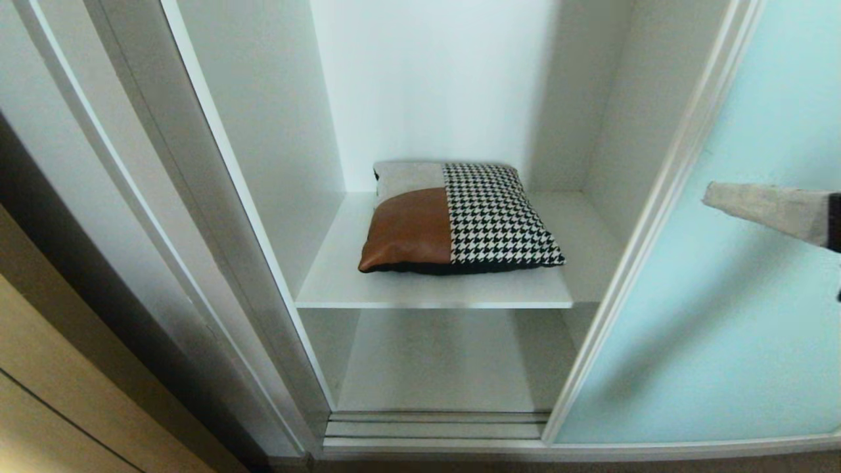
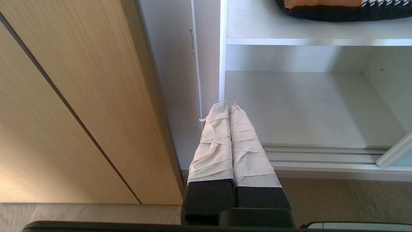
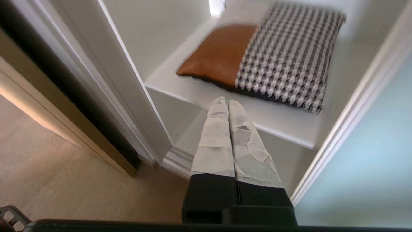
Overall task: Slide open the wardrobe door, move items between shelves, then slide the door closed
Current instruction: Open the door
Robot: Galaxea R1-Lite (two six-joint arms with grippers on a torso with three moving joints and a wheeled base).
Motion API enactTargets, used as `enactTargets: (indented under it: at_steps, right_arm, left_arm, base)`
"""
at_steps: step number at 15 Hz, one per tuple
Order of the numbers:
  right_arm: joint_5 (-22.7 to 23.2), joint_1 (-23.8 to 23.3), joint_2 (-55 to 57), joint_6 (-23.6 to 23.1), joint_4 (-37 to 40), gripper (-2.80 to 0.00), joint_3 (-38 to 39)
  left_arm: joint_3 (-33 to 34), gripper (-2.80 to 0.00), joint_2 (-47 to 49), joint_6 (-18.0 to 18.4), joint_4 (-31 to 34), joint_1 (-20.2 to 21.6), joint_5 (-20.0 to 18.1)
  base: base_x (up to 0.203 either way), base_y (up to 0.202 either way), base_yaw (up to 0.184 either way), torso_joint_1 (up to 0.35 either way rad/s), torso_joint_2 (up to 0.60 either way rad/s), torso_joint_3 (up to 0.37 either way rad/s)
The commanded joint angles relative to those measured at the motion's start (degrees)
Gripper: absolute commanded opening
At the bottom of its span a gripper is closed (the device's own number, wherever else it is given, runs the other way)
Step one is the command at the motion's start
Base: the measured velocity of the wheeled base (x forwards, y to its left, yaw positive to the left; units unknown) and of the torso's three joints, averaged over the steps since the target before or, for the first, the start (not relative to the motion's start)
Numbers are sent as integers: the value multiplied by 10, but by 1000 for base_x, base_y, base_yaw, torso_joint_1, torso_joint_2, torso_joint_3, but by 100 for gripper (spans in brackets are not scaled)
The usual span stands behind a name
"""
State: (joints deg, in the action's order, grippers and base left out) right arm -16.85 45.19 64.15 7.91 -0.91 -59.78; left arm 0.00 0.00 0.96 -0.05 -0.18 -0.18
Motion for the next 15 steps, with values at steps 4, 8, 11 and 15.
enactTargets:
  at_steps: [4, 8, 11, 15]
  right_arm:
    - [-38, -74, 85, 30, -9, -280, -12]
    - [-63, -84, 121, 68, -8, -280, -40]
    - [-64, -98, 151, 70, -9, -280, -66]
    - [-98, -114, 187, 86, -9, -280, -98]
  left_arm:
    - [1, -280, 1, 0, 0, 0, 0]
    - [1, -280, 1, 0, 0, 0, 0]
    - [1, -280, 1, 0, 0, 0, 0]
    - [1, -280, 1, 0, 0, 0, 0]
  base:
    - [0, 0, 0, 0, 0, 0]
    - [0, 0, 0, 0, 0, 0]
    - [0, 0, 0, 0, 0, 0]
    - [0, 0, 0, 0, 0, 0]
